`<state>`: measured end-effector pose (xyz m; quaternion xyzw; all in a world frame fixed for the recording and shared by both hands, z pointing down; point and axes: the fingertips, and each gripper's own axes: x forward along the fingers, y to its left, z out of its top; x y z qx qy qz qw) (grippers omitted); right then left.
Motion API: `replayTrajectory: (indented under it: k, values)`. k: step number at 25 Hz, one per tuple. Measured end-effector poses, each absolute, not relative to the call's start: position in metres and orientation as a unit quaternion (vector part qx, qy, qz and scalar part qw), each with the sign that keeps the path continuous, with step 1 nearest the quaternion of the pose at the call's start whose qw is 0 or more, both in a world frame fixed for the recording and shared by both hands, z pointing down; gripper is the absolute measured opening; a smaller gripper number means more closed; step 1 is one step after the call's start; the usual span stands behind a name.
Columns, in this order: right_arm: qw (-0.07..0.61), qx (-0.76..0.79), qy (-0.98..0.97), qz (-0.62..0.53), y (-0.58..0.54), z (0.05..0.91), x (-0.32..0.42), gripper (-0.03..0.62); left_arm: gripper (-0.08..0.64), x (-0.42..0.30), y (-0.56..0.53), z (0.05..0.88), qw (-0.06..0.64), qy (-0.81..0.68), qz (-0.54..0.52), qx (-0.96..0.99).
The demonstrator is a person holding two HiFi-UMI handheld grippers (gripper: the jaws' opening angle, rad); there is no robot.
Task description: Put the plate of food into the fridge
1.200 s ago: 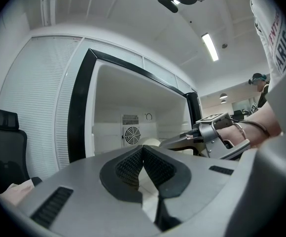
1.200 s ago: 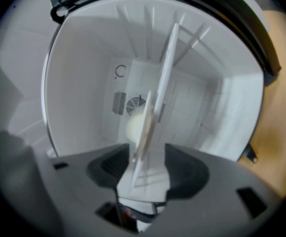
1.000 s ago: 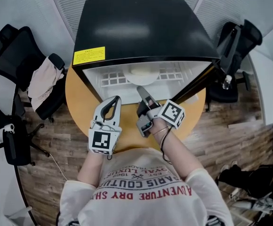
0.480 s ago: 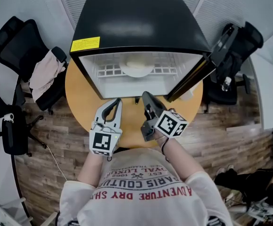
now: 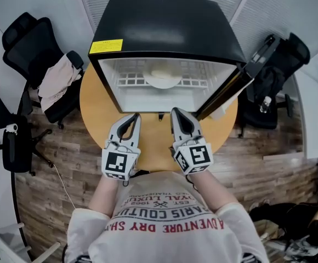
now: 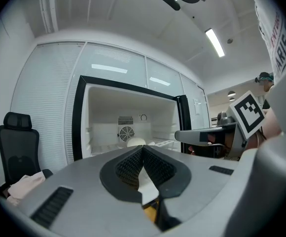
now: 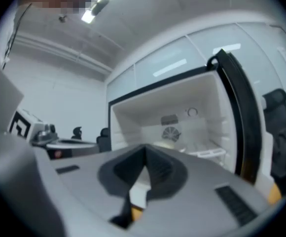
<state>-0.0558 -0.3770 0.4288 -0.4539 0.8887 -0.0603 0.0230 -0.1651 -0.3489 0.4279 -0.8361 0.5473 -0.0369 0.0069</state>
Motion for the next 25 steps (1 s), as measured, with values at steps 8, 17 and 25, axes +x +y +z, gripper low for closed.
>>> replayTrajectory:
  k: [8, 17, 25]
  values:
    - [0.003, -0.447, 0.893, 0.04, -0.36, 0.407, -0.061, 0.028, 0.032, -0.167, -0.345, 0.418, 0.014, 0.551, -0.022, -0.834]
    - [-0.005, -0.435, 0.899, 0.043, -0.352, 0.406, -0.065, 0.028, 0.033, -0.167, -0.341, 0.411, 0.016, 0.558, -0.018, -0.829]
    - [-0.011, -0.435, 0.899, 0.044, -0.351, 0.406, -0.066, 0.028, 0.033, -0.167, -0.341, 0.406, 0.019, 0.566, -0.026, -0.824]
